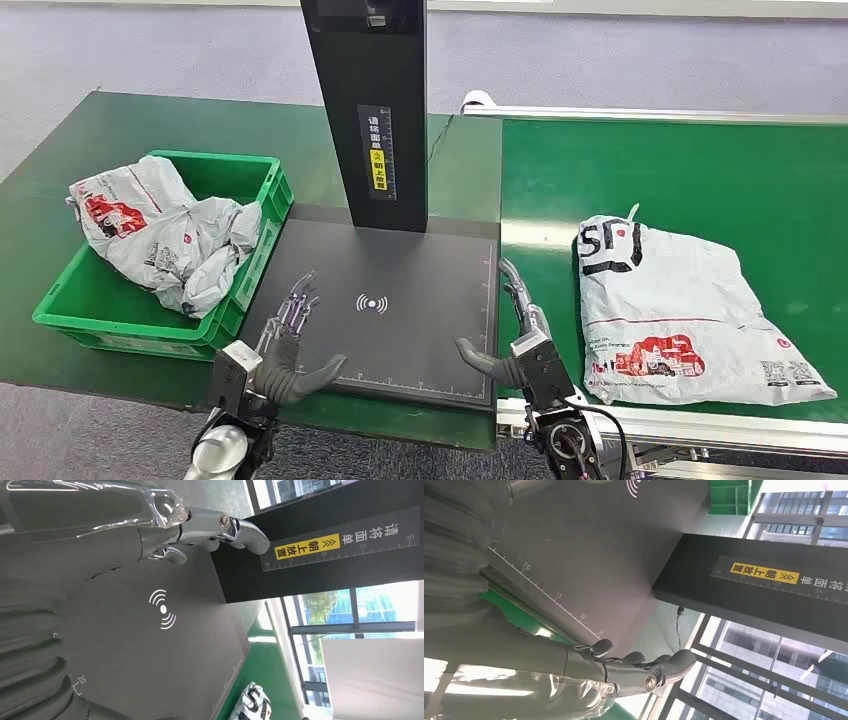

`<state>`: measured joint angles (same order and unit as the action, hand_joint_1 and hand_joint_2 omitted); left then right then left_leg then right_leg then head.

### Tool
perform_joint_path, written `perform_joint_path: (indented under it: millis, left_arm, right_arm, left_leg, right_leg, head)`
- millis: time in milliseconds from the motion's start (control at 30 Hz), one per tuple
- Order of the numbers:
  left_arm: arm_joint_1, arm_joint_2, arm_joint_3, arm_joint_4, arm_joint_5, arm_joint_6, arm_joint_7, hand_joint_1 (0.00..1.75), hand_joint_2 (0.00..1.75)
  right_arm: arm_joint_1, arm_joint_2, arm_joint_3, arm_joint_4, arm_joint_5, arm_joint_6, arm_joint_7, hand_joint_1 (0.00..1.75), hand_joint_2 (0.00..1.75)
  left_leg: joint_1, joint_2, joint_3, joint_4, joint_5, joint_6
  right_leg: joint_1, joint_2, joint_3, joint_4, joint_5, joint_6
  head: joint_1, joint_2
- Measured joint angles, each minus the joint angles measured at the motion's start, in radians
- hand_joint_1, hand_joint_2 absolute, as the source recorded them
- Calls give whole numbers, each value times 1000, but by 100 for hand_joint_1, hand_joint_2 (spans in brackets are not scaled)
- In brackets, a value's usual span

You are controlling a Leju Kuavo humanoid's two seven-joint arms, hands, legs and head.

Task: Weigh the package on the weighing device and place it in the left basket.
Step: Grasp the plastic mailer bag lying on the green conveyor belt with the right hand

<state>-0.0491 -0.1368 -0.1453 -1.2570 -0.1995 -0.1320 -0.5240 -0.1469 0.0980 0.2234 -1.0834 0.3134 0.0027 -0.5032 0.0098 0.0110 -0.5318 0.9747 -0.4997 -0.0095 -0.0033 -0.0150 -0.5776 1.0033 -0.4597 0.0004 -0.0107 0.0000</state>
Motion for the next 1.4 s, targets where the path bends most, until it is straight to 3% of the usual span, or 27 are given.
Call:
perform_joint_path:
  millis: [233, 400, 500, 767, 1233, 1400]
  left_arm:
    - [1, -1, 1, 0, 0, 1, 0, 0, 175]
    - [19, 0, 10, -10, -3, 3, 1, 0, 175]
    - [38, 1, 20, -29, -8, 3, 11, 0, 175]
    - [64, 1, 37, -65, -21, 2, 25, 0, 175]
    - [69, 0, 44, -78, -21, 2, 27, 0, 175]
    - [70, 0, 46, -79, -29, 2, 41, 0, 175]
  right_arm:
    - [-8, -9, -18, 0, 75, -105, 33, 0, 175]
    - [-31, -54, -84, -5, 255, -241, 177, 0, 175]
    - [-38, -86, -150, -5, 401, -271, 288, 0, 175]
    - [-22, -104, -299, -40, 687, -240, 441, 0, 175]
    - [-10, -104, -350, -64, 722, -222, 466, 0, 175]
    - [-9, -112, -358, -63, 766, -85, 538, 0, 175]
  left_leg:
    - [0, 0, 0, 0, 0, 0]
    - [0, 0, 0, 0, 0, 0]
    - [0, -1, 0, 0, 0, 0]
    - [0, -1, 0, 0, 0, 0]
    - [0, -1, 0, 0, 0, 0]
    - [0, -1, 0, 0, 0, 0]
  right_leg:
    - [0, 0, 0, 0, 0, 0]
    - [0, 0, 0, 0, 0, 0]
    - [-1, 0, 0, 0, 0, 0]
    - [0, 0, 0, 0, 0, 0]
    - [0, 0, 0, 0, 0, 0]
    - [0, 0, 0, 0, 0, 0]
  head:
    - [0, 0]
    - [0, 0]
    - [0, 0]
    - [0, 0]
    - [0, 0]
    - [0, 0]
